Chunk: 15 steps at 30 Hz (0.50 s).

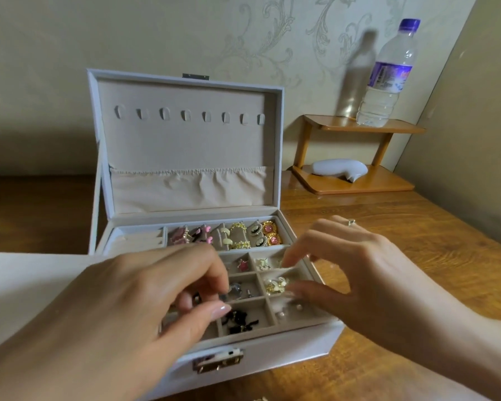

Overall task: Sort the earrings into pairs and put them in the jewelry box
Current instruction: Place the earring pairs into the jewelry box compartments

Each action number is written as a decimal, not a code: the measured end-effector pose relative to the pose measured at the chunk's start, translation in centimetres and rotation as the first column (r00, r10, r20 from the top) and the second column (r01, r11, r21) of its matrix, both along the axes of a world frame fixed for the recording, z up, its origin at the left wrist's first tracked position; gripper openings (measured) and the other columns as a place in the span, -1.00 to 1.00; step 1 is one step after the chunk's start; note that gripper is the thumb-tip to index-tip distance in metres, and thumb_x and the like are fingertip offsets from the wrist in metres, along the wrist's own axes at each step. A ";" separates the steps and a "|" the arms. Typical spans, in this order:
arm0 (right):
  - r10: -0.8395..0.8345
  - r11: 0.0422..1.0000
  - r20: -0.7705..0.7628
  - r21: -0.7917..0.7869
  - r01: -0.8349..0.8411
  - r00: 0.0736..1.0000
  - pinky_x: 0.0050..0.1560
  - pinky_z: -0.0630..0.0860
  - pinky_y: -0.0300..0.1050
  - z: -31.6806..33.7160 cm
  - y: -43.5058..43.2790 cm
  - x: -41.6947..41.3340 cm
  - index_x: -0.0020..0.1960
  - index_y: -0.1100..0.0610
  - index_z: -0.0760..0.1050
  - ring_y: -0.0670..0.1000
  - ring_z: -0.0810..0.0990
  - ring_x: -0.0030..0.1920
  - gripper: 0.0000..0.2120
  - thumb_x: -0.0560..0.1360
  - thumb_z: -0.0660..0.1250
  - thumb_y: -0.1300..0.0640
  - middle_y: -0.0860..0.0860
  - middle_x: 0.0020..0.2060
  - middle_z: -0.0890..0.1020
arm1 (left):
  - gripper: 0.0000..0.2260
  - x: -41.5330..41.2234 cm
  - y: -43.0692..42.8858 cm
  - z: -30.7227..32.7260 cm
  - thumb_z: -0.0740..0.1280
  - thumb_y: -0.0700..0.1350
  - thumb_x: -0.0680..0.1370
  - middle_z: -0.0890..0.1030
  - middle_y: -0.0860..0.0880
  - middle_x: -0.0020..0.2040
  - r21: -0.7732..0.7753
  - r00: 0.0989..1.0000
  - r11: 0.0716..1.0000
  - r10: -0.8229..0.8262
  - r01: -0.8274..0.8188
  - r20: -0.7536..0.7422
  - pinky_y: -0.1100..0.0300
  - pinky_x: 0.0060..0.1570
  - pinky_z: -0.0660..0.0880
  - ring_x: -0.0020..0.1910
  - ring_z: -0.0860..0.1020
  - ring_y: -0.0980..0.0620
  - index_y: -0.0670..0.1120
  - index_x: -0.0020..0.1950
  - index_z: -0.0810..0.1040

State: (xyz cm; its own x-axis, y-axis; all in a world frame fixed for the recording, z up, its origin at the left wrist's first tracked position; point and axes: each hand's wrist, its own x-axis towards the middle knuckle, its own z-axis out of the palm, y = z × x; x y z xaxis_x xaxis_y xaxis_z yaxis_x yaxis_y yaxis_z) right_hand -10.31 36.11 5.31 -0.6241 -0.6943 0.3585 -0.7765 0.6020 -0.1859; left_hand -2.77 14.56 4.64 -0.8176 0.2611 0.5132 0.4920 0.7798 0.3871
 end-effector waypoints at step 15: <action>-0.087 0.995 -0.062 -0.064 0.083 0.994 0.16 0.48 -0.09 -4.5 1.7 6.2 0.19 -0.03 0.49 -0.04 0.46 0.19 -0.59 0.40 0.28 -0.16 -0.11 0.17 0.48 | -0.89 11.6 -3.3 -3.6 0.40 -0.03 0.44 0.46 0.31 -0.04 0.127 0.928 0.943 0.266 -0.306 0.261 0.43 -0.23 0.41 -0.10 0.47 0.35 0.15 -0.13 0.50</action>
